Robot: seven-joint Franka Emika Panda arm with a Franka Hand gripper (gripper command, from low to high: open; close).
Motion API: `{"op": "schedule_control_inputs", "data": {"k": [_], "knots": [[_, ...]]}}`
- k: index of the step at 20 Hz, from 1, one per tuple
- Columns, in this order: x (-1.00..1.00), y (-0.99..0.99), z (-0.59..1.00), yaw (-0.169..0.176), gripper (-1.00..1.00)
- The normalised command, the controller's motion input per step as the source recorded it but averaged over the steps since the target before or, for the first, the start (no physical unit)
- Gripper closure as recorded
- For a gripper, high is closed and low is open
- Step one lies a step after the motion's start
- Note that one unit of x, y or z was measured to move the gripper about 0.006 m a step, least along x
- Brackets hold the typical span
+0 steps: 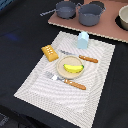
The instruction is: Interact with the objects in diverse but meaningful ways.
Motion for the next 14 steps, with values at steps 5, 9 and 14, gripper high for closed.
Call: {"op": "schedule_control_inputs", "data": {"k": [5, 9, 14], "knots": [[0.00, 0.34, -0.13, -0.019, -1.00], [0.00, 0.32, -0.01, -0.007, -1.00], [0.00, 0.28, 0.02, -0.002, -1.00]]}}
